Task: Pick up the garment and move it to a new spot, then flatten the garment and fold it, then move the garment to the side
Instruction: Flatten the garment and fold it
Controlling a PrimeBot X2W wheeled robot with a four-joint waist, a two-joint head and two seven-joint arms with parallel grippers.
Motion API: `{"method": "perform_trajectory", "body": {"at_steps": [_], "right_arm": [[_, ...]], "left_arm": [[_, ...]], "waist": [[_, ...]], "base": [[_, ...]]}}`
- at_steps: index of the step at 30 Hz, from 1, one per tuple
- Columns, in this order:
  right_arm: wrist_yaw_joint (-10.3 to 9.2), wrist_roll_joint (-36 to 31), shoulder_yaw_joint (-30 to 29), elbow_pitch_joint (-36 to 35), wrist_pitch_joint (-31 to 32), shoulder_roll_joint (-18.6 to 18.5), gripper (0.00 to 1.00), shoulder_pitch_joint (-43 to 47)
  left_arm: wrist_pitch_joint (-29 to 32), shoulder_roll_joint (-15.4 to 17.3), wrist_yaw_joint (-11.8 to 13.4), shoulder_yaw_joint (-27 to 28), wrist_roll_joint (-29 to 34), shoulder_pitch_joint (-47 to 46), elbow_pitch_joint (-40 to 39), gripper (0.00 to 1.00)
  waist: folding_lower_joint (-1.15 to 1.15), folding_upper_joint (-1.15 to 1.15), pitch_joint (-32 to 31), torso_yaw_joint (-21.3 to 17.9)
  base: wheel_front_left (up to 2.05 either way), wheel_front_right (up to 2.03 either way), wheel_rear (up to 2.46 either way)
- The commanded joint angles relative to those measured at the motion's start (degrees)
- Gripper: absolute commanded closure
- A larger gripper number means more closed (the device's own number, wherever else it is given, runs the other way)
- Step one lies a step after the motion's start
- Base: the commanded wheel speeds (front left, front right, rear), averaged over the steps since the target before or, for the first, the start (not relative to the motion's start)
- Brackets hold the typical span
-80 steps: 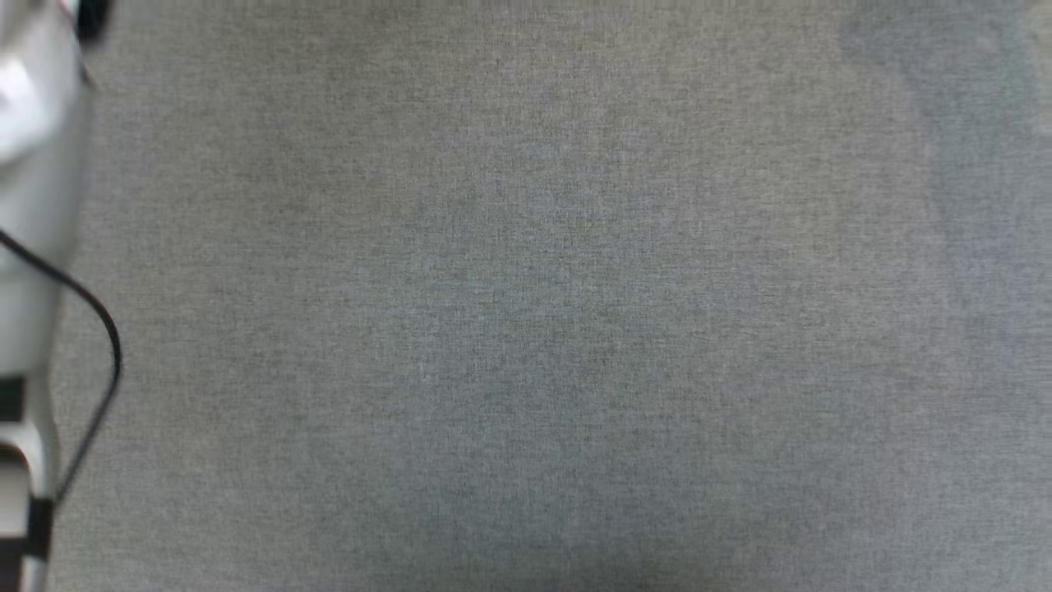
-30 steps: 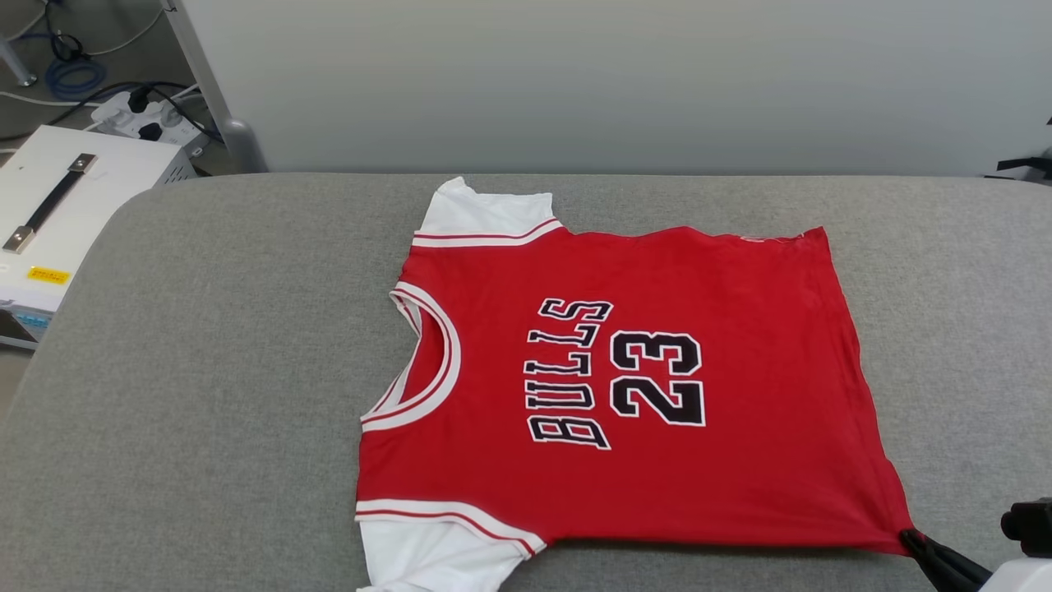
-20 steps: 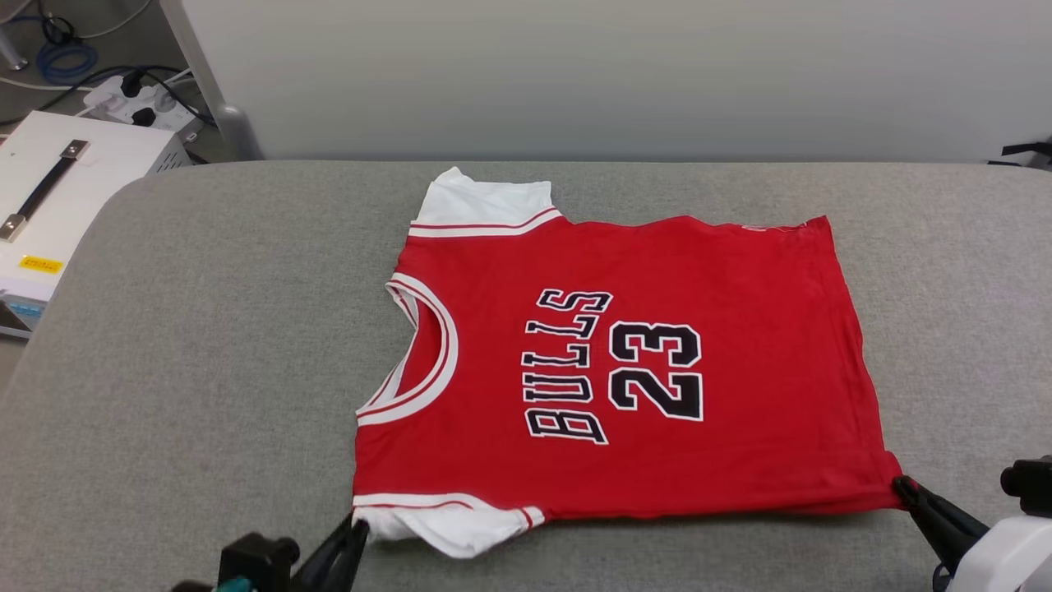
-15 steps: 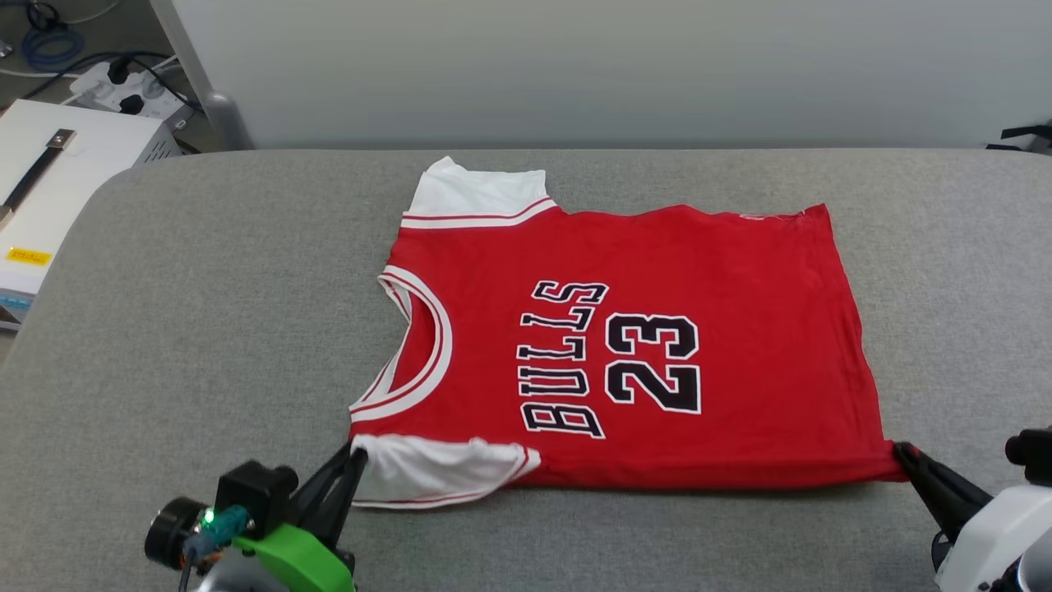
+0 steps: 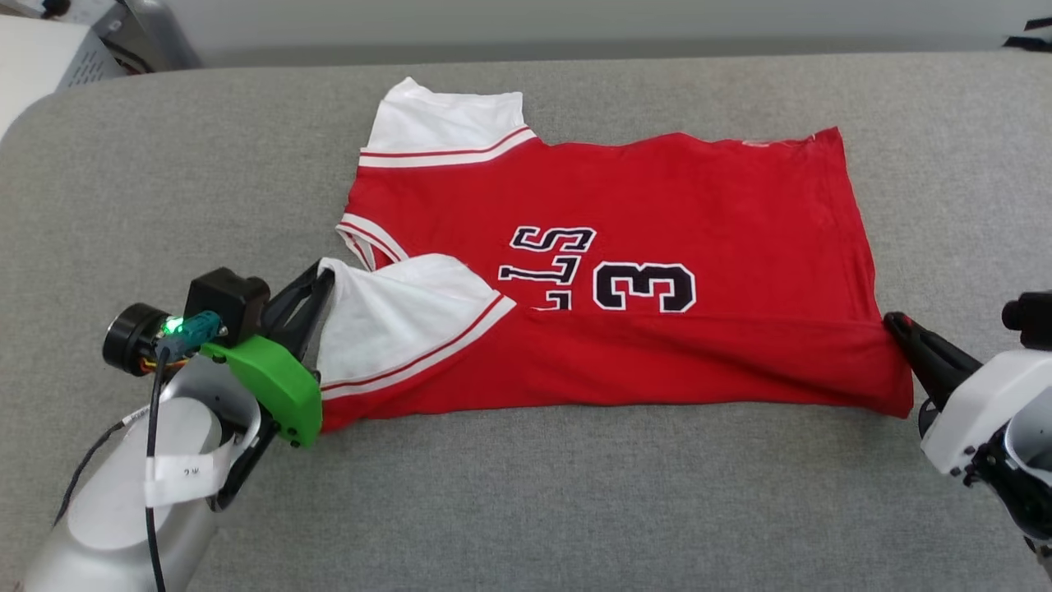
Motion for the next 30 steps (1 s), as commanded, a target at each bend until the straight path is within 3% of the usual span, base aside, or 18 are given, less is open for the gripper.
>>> {"method": "perform_trajectory", "body": {"at_steps": [1, 8, 18, 19, 20, 21, 30], "right_arm": [[-0.03, -0.3, 0.6, 1.0, 0.2, 0.2, 1.0, -2.0], [-0.03, -1.1, 5.0, 7.9, -0.6, 0.7, 1.0, -10.1], [-0.03, -0.9, 10.0, 16.7, -4.9, 0.8, 1.0, -14.1], [-0.03, -0.7, 10.2, 17.3, -5.7, 0.9, 0.67, -14.3], [-0.03, -0.6, 10.5, 17.6, -6.2, 0.9, 0.51, -14.4], [-0.03, -0.6, 10.9, 17.8, -7.1, 0.7, 0.0, -14.5], [-0.03, 0.6, 10.8, 15.5, -12.3, -2.0, 0.0, -11.0]], "left_arm": [[-0.6, -0.4, -0.3, -0.5, 0.3, -2.1, 1.7, 1.0], [-2.7, -2.0, -0.7, -4.7, -0.2, -8.2, 12.8, 1.0], [-5.5, -3.9, -0.8, -12.1, -4.6, -10.4, 20.5, 1.0], [-5.7, -3.9, -0.8, -12.6, -4.9, -10.6, 21.0, 0.77], [-5.8, -3.9, -0.8, -13.0, -5.2, -10.7, 21.3, 0.49], [-5.9, -3.7, -0.8, -13.2, -5.2, -11.0, 21.7, 0.0], [-6.2, -1.0, -0.8, -15.0, -6.4, -12.7, 19.8, 0.0]], "waist": [[0.0, 0.0, 3.7, -1.5], [0.0, 0.0, 7.1, -2.2], [0.0, 0.0, 6.4, -1.4], [0.0, 0.0, 6.0, -1.3], [0.0, 0.0, 5.6, -1.3], [0.0, 0.0, 5.1, -1.2], [0.0, 0.0, -0.5, 0.7]], "base": [[0.0, 0.0, 0.0], [0.0, 0.0, 0.0], [0.0, 0.0, 0.0], [0.0, 0.0, 0.0], [0.0, 0.0, 0.0], [0.0, 0.0, 0.0], [0.0, 0.0, 0.0]]}}
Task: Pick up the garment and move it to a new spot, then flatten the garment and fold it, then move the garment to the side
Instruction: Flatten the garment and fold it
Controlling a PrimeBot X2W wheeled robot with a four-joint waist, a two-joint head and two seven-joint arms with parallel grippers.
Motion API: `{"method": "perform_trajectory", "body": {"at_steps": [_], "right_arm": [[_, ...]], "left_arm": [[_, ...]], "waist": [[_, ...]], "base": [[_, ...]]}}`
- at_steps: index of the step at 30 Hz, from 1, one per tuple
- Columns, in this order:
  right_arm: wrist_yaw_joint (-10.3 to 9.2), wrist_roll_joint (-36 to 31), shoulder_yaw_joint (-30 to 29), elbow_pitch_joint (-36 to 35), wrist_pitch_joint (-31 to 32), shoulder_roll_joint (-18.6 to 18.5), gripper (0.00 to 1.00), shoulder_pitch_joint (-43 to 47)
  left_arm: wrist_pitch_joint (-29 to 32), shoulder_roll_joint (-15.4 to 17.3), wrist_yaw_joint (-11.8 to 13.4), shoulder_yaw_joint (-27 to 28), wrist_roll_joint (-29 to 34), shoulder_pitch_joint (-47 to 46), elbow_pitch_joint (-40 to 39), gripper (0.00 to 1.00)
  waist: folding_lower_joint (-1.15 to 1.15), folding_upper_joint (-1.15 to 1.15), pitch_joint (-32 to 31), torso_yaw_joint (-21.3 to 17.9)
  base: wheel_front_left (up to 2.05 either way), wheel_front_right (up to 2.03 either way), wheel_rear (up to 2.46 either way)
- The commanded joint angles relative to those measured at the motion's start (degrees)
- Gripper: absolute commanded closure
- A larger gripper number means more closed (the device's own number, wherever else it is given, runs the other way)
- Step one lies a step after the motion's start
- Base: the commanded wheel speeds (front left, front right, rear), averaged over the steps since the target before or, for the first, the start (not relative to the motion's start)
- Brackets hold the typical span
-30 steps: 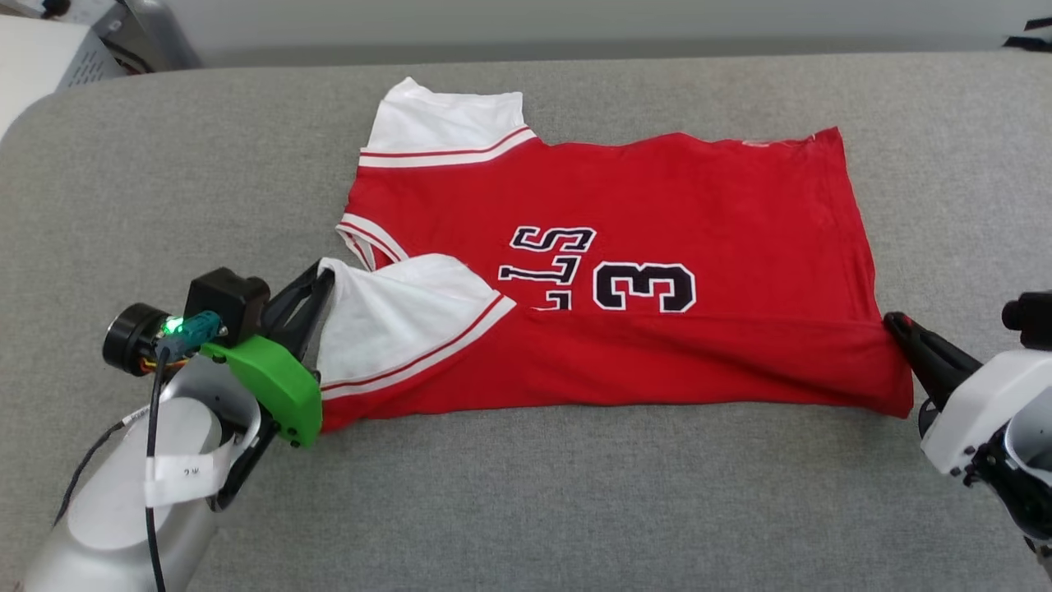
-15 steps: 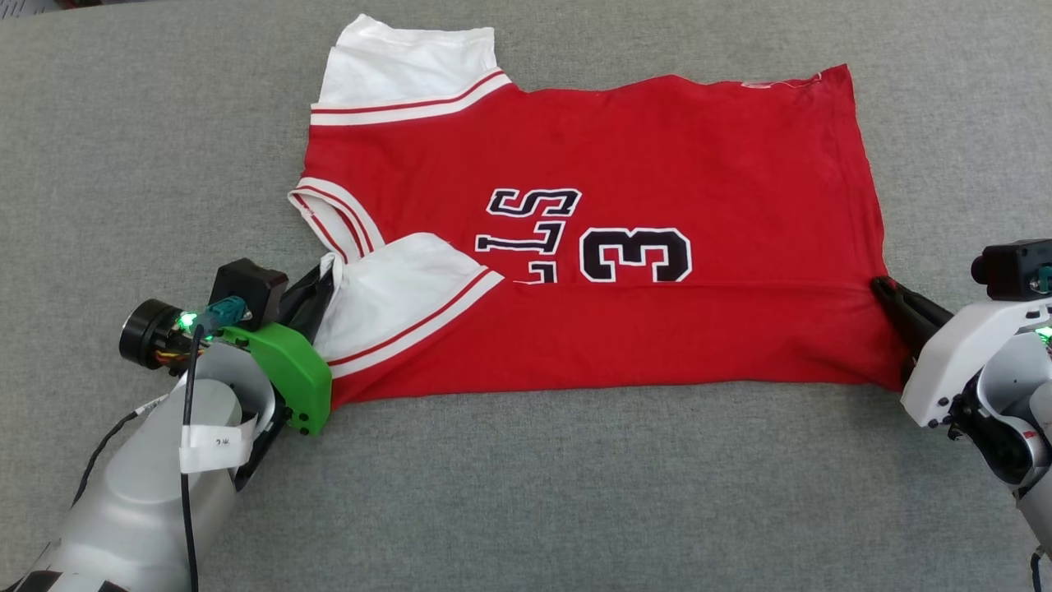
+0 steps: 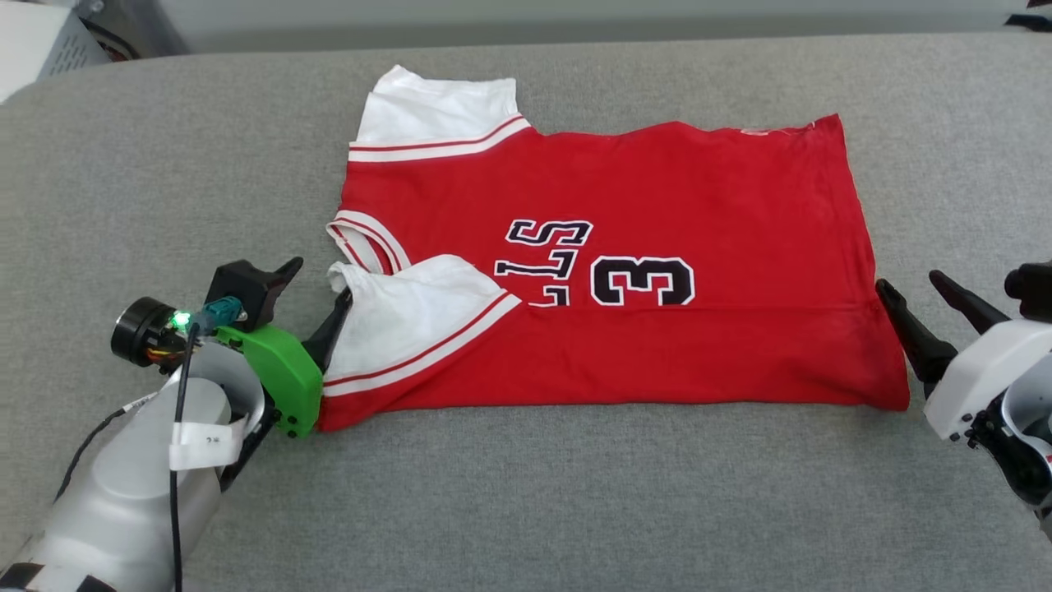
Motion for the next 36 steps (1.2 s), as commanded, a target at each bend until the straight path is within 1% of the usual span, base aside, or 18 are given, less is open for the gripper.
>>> {"method": "perform_trajectory", "body": {"at_steps": [1, 4, 8, 12, 15, 19, 21, 24, 28, 36], "right_arm": [[-0.03, 0.4, -0.4, -0.6, -0.7, -0.7, 0.0, 1.6], [-0.03, 0.4, -1.5, -2.2, -1.0, -1.3, 0.0, 3.4], [-0.03, -0.2, -3.0, -4.0, -0.4, -1.3, 0.0, 5.3], [-0.03, -1.3, -4.3, -5.5, 0.6, -0.4, 0.0, 6.3], [-0.03, -2.2, -5.2, -6.4, 1.4, 0.4, 0.0, 6.9], [-0.03, -3.2, -6.2, -7.4, 2.5, 1.4, 0.0, 7.4], [-0.03, -3.5, -6.7, -7.8, 2.9, 1.8, 0.0, 7.4], [-0.03, -4.0, -7.2, -8.2, 3.4, 2.6, 0.0, 7.3], [-0.03, -4.4, -7.5, -8.5, 4.0, 3.4, 0.0, 7.0], [-0.03, -5.1, -7.0, -8.7, 4.3, 4.8, 0.0, 5.2]], "left_arm": [[0.0, 1.2, -0.2, -0.6, -1.1, -1.7, -0.9, 0.0], [2.9, 3.3, -0.2, -2.3, -3.7, -2.4, -3.6, 0.0], [10.5, 6.8, -0.2, -4.5, -9.4, -4.4, -9.0, 0.0], [20.7, 9.6, -0.2, -6.5, -16.8, -6.2, -14.5, 0.0], [29.6, 11.2, -0.2, -8.3, -22.6, -7.3, -17.8, 0.0], [40.0, 12.7, -0.2, -10.9, -28.0, -8.2, -20.2, 0.0], [43.4, 13.0, -0.2, -11.7, -29.5, -8.4, -20.4, 0.0], [46.6, 12.7, -0.2, -12.8, -30.7, -8.2, -19.6, 0.0], [48.6, 11.1, -0.1, -14.5, -30.6, -7.6, -17.1, 0.0], [48.1, 8.4, -0.1, -17.7, -28.2, -6.6, -9.2, 0.0]], "waist": [[-0.01, 0.0, -2.8, 1.3], [-0.01, 0.0, -4.3, 1.8], [-0.01, 0.0, -5.7, 2.1], [-0.01, 0.0, -6.2, 2.0], [-0.01, 0.0, -6.4, 1.9], [-0.01, 0.0, -6.3, 1.5], [-0.01, 0.0, -6.0, 1.1], [-0.01, 0.0, -5.4, 0.5], [-0.01, 0.0, -4.2, -0.3], [-0.01, 0.0, -1.7, -2.2]], "base": [[0.0, 0.0, 0.0], [0.0, 0.0, 0.0], [0.0, 0.0, 0.0], [0.0, 0.0, 0.0], [0.0, 0.0, 0.0], [0.0, 0.0, 0.0], [0.0, 0.0, 0.0], [0.0, 0.0, 0.0], [0.0, 0.0, 0.0], [0.0, 0.0, 0.0]]}}
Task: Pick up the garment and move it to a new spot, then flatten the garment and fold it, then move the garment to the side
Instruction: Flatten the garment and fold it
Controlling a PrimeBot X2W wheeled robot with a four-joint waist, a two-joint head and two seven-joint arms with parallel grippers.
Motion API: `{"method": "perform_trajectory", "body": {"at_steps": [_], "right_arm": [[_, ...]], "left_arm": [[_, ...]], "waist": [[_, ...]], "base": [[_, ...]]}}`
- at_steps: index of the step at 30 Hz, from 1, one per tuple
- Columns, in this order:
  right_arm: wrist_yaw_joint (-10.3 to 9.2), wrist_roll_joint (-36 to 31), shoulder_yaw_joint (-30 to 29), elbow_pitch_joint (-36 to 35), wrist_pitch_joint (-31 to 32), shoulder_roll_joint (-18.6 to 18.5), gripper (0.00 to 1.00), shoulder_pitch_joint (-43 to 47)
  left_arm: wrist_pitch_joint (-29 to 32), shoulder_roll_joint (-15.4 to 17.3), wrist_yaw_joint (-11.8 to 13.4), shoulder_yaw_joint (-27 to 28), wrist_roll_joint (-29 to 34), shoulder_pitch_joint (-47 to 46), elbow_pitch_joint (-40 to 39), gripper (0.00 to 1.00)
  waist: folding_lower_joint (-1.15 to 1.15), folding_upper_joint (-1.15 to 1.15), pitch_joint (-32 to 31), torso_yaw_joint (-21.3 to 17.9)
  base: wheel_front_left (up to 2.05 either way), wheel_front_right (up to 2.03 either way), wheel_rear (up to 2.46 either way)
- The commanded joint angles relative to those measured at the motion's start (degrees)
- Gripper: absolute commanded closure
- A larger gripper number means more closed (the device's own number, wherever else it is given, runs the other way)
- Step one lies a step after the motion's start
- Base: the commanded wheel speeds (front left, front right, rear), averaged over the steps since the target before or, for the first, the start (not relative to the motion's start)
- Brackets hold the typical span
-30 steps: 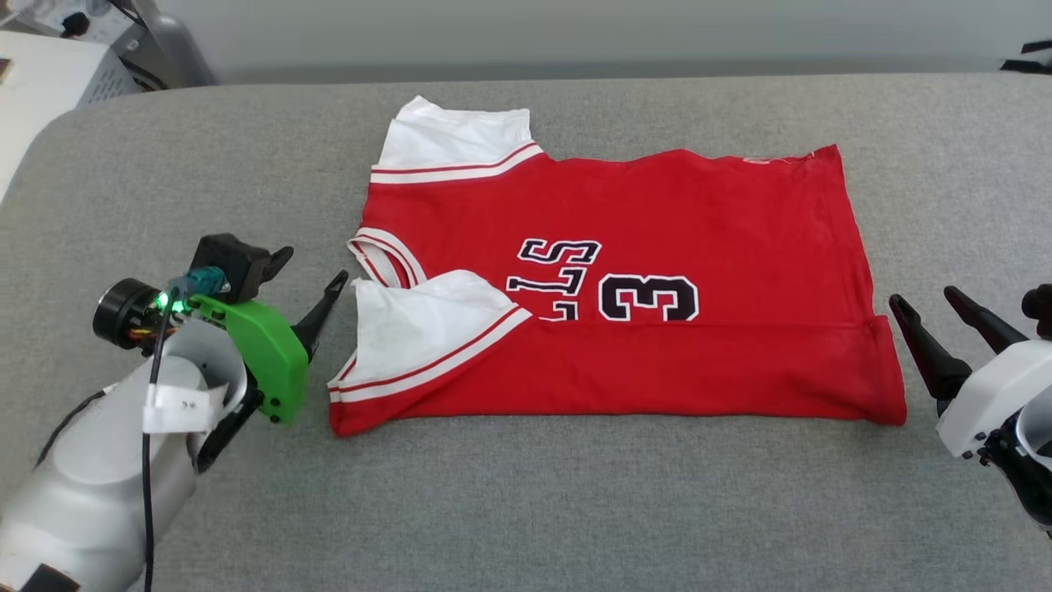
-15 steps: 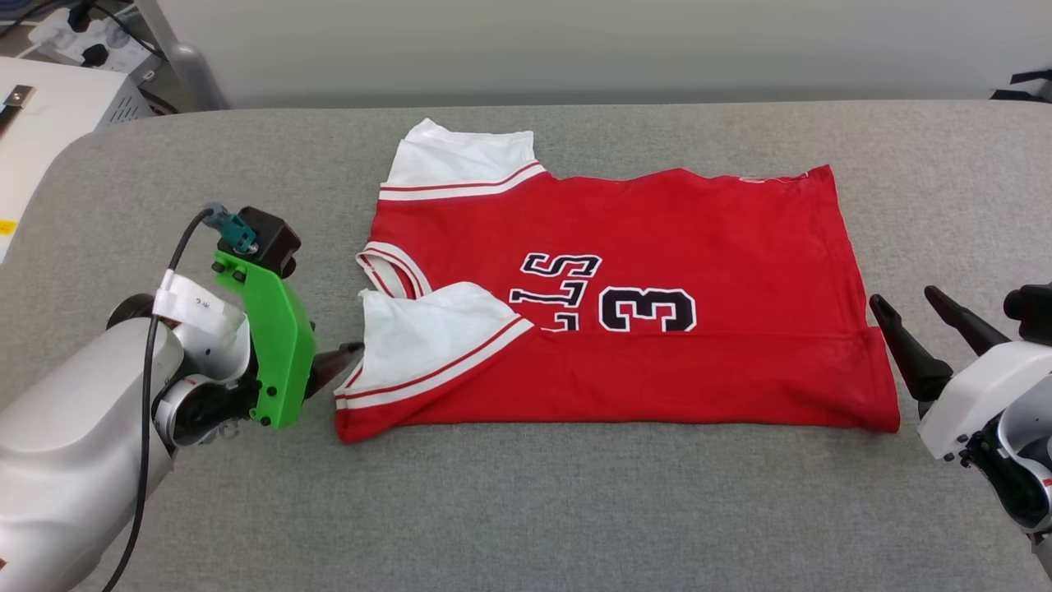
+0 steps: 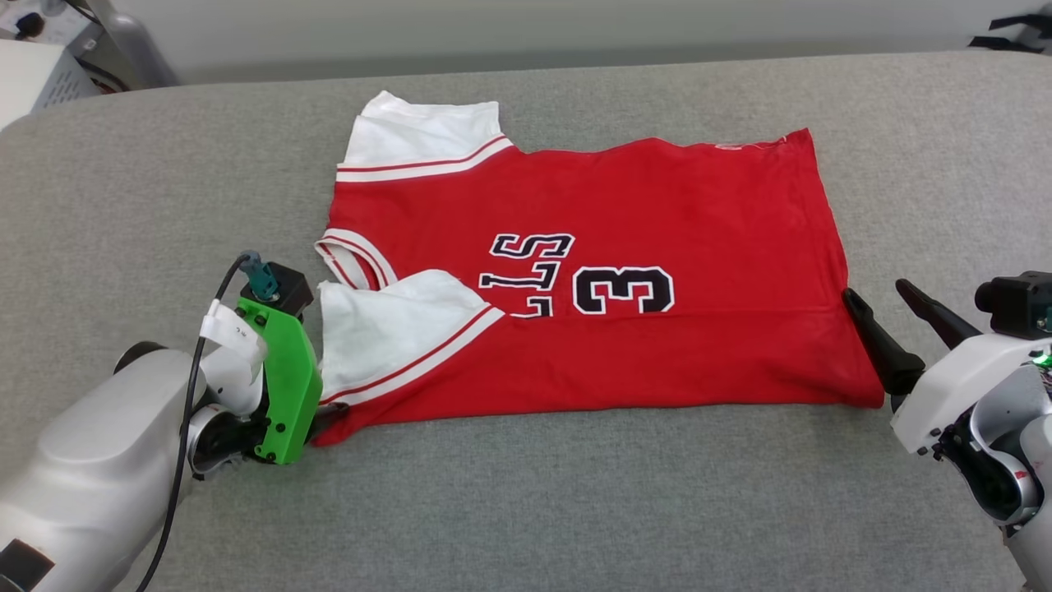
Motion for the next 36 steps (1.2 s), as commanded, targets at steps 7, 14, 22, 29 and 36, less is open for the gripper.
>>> {"method": "perform_trajectory", "body": {"at_steps": [7, 14, 22, 29, 36], "right_arm": [[-0.03, -0.2, 0.5, 0.6, -0.4, 0.1, 0.0, -1.6], [-0.03, -2.1, 1.2, -0.2, 0.0, -2.6, 0.0, -3.7], [-0.03, -1.2, 1.9, -4.9, 9.8, -10.1, 0.0, -6.8], [-0.03, 5.0, 4.6, -8.6, 26.5, -15.7, 0.0, -8.1], [-0.03, 6.5, 7.7, -6.7, 34.7, -15.5, 0.0, -8.1]], "left_arm": [[1.1, -1.7, -0.1, -3.0, -1.6, 1.7, 1.9, 0.62], [-4.8, -0.7, -0.2, -4.1, -1.9, 0.9, 0.3, 1.0], [-12.5, 1.1, -0.2, -4.0, -1.6, -1.0, -3.4, 1.0], [-14.9, 1.9, -0.2, -5.3, 0.3, -1.9, -5.6, 1.0], [-15.9, 0.9, -0.2, -5.7, 1.5, -3.2, -6.6, 1.0]], "waist": [[0.0, 0.0, 1.3, -1.2], [0.0, 0.0, -0.7, -0.6], [0.0, 0.0, -2.8, 1.0], [0.0, 0.0, -2.5, 2.5], [0.0, 0.0, -0.5, 4.0]], "base": [[0.0, 0.0, 0.0], [0.0, 0.0, 0.0], [0.0, 0.0, 0.0], [0.0, 0.0, 0.0], [0.0, 0.0, 0.0]]}}
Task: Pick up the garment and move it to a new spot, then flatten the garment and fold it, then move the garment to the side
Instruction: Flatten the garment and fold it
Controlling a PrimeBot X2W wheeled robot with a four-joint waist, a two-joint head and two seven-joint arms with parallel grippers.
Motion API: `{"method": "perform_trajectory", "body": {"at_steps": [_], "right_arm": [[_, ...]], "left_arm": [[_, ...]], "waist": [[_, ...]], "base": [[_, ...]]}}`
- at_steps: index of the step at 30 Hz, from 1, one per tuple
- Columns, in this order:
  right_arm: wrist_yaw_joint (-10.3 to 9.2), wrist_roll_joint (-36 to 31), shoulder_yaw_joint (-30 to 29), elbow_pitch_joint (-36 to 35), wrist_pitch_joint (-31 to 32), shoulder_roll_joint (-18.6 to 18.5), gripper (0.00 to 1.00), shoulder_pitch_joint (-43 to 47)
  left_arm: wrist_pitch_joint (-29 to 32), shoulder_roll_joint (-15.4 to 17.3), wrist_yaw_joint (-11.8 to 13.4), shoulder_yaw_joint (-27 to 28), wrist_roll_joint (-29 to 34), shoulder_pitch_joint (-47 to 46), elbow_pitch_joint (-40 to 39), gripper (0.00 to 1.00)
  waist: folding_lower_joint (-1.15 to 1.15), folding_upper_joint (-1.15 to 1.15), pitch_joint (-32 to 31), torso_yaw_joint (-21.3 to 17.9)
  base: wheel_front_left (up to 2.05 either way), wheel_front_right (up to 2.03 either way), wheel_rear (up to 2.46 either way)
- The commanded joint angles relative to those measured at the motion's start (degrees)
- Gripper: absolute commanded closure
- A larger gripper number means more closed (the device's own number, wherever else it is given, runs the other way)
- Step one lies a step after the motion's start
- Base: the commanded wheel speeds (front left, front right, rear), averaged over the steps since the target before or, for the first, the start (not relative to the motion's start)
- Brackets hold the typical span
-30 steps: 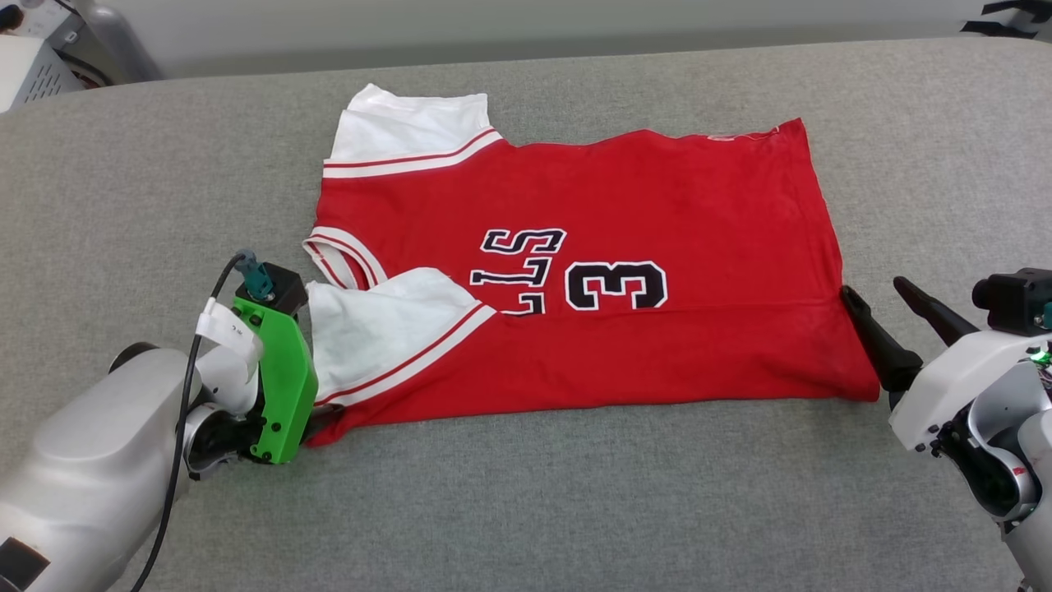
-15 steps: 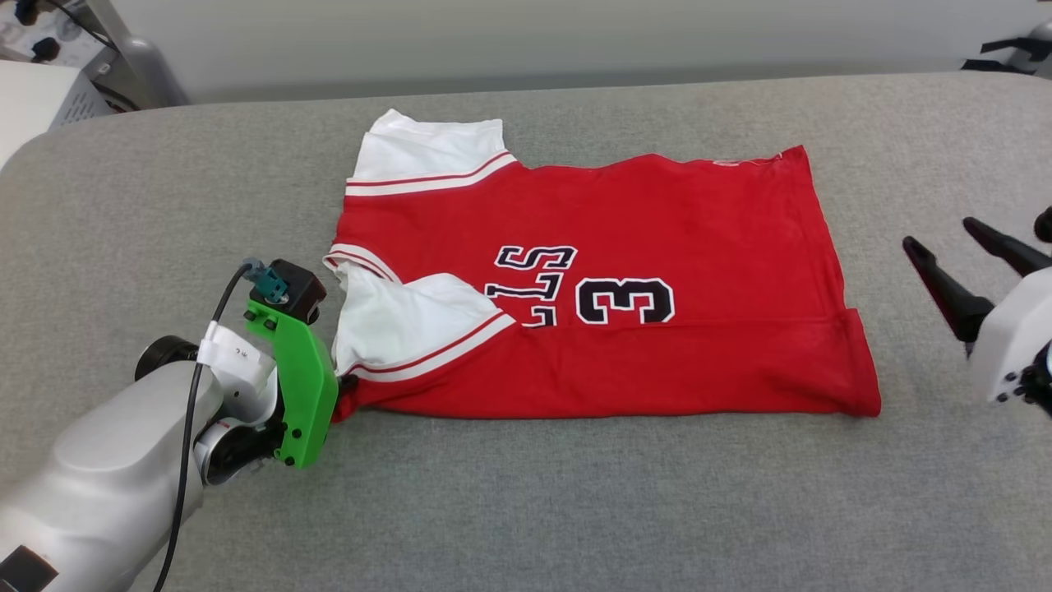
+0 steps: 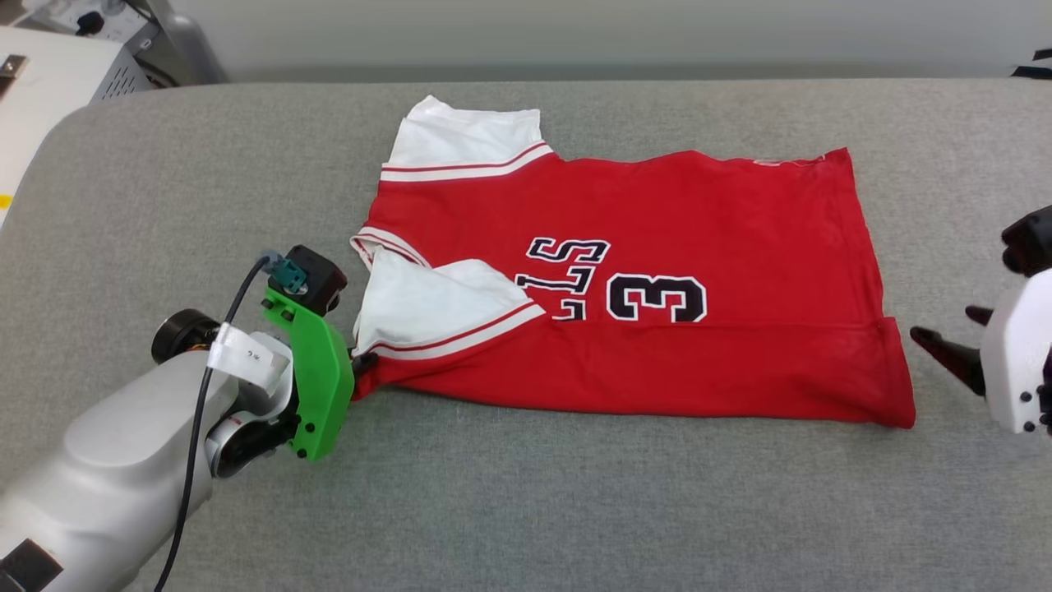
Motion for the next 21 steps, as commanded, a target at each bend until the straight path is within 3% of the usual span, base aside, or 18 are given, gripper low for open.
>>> {"method": "perform_trajectory", "body": {"at_steps": [1, 17, 18, 19, 20, 21], "right_arm": [[-0.03, 0.1, 0.5, 1.0, 0.5, 0.8, 0.0, -0.5], [-0.03, 0.0, 10.6, 14.2, -3.4, 7.4, 0.0, 0.7], [-0.03, 0.3, 10.9, 14.5, -4.1, 7.5, 0.29, 0.5], [-0.03, 0.6, 11.2, 14.7, -5.1, 7.4, 0.8, 0.1], [-0.03, 0.8, 11.4, 14.8, -5.9, 7.4, 1.0, -0.2], [-0.03, 1.2, 11.7, 14.9, -6.8, 7.2, 1.0, -0.5]], "left_arm": [[-0.5, -0.5, -0.1, -0.1, 0.6, -1.4, 0.0, 1.0], [-2.6, -1.7, -0.1, -1.0, 2.4, -3.6, 1.3, 1.0], [-2.7, -1.7, -0.1, -1.0, 2.3, -3.5, 1.5, 1.0], [-2.9, -1.6, -0.1, -1.1, 2.2, -3.3, 1.7, 1.0], [-3.0, -1.6, -0.1, -1.2, 2.1, -3.1, 1.9, 1.0], [-3.2, -1.6, -0.1, -1.2, 1.9, -2.8, 2.1, 1.0]], "waist": [[0.0, 0.0, 1.1, 0.7], [0.0, 0.0, 5.0, 2.3], [0.0, 0.0, 4.9, 2.1], [0.0, 0.0, 4.7, 2.0], [0.0, 0.0, 4.5, 1.8], [0.0, 0.0, 4.1, 1.7]], "base": [[0.0, 0.0, 0.0], [0.0, 0.0, 0.0], [0.0, 0.0, 0.0], [0.0, 0.0, 0.0], [0.0, 0.0, 0.0], [0.0, 0.0, 0.0]]}}
